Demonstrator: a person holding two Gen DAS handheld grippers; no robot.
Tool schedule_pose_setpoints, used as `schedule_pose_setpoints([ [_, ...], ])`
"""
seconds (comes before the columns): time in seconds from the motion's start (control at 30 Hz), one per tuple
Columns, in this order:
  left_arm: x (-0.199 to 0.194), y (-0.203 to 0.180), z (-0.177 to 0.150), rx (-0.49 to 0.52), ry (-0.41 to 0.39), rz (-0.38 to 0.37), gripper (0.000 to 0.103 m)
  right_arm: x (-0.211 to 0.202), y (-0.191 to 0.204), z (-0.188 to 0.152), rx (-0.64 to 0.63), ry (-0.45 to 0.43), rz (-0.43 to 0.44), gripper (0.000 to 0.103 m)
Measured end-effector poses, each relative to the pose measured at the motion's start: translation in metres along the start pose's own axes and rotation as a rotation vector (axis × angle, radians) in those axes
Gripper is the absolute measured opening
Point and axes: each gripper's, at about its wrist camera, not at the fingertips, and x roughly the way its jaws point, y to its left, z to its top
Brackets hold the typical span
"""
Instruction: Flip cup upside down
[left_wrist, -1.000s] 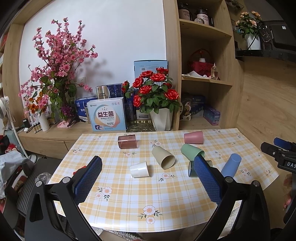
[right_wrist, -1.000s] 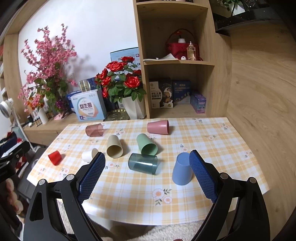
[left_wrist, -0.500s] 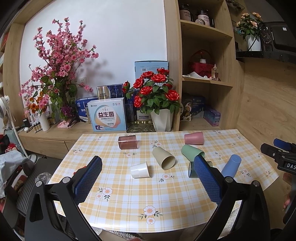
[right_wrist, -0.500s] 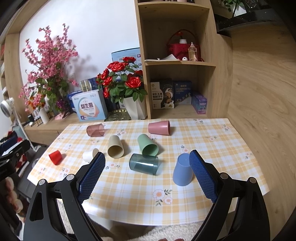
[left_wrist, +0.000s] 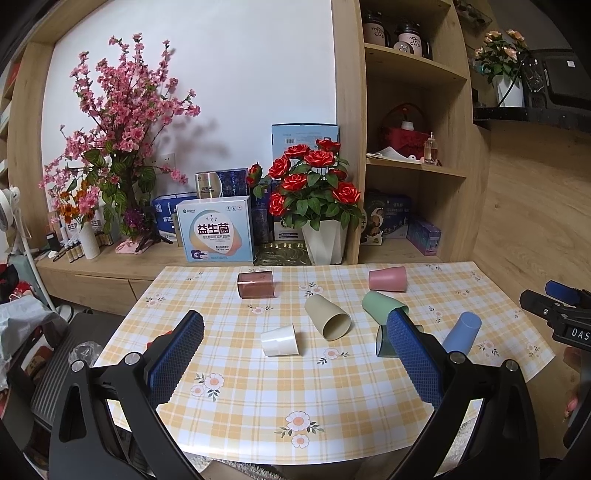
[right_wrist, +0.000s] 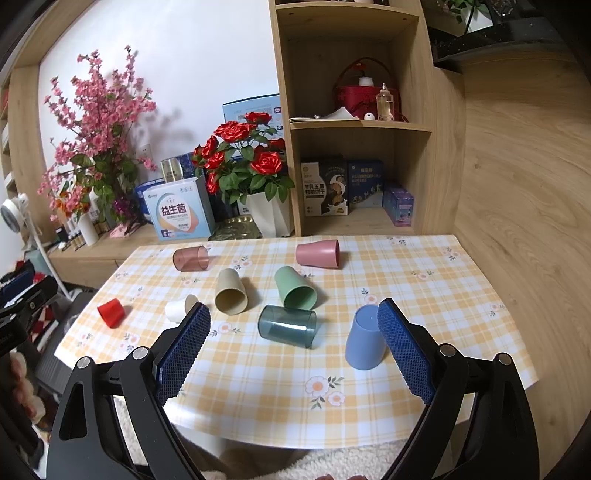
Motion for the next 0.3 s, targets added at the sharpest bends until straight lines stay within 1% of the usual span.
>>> schedule_pose_setpoints([
  [0.2, 0.0018, -0.0015, -0.0009, 0.005, 0.006, 0.007, 0.097, 0.0005, 0.0007, -0.0025, 0.001, 0.000, 0.007, 0.089],
  [0.3, 0.0048, -0.0017, -0.0020, 0.004, 0.008, 0.013, 0.097, 0.0008, -0.0026, -0.0031, 0.004, -0.009, 0.032, 0.089],
])
